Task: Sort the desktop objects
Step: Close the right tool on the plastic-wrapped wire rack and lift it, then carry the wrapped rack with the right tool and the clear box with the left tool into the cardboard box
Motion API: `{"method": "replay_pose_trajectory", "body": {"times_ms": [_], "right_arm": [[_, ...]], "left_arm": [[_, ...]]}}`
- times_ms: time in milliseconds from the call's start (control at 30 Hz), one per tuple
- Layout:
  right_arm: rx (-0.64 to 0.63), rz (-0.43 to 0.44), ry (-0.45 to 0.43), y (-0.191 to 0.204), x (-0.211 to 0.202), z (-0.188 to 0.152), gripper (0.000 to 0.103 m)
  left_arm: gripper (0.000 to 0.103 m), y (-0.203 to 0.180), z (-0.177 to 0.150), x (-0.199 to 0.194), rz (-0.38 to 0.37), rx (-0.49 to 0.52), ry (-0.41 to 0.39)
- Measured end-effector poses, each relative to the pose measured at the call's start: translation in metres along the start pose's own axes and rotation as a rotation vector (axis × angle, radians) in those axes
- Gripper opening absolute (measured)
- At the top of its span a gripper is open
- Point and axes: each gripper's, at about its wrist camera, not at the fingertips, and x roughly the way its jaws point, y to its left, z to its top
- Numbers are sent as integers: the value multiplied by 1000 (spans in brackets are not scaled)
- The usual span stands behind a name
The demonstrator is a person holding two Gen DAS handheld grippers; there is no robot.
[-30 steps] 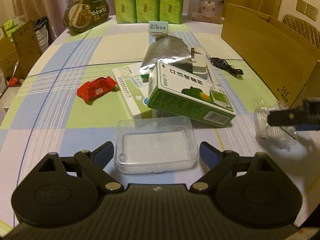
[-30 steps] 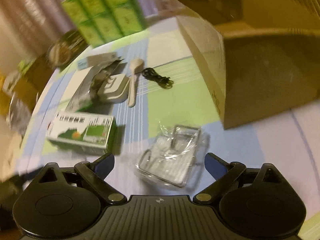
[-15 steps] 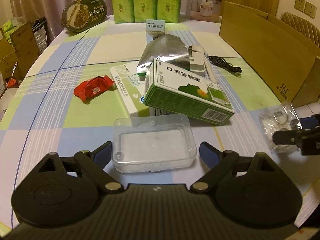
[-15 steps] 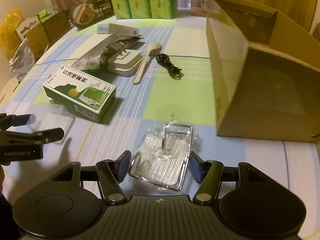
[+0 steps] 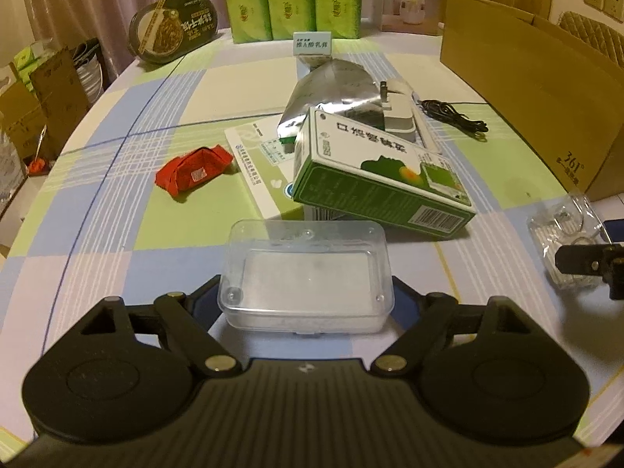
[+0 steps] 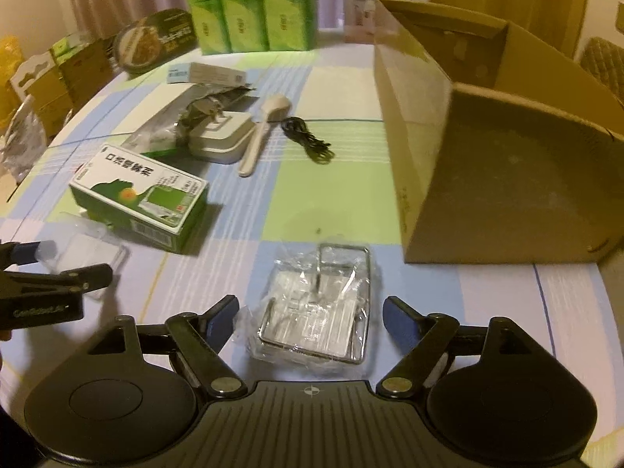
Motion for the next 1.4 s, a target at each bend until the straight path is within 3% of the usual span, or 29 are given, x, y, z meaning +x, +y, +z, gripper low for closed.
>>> {"method": "replay_pose_trajectory", "body": {"times_ms": [33, 67, 100, 567, 900, 1167, 1400], "right_arm": [[1, 2, 1, 0, 0, -1, 73], [0, 8, 6, 0, 0, -2, 54], [-2, 9, 9, -1, 0, -3, 52], [-47, 46, -121, 1, -49, 1, 52], [-68, 85, -262, 0, -97, 22, 52], [-62, 60, -359, -30, -131, 48, 52], [-8, -20, -393, -88, -137, 75, 52]], "left_arm": [[83, -1, 0, -2, 2, 4, -3], [83, -1, 0, -3, 3, 6, -6], [83, -1, 1, -5, 2, 3, -9], [83, 1, 12, -57, 17, -60, -97], [83, -26, 30, -97, -38, -13, -148], [83, -64, 56, -116, -115, 44, -203], [83, -113, 98, -120, -209, 121, -259]]}}
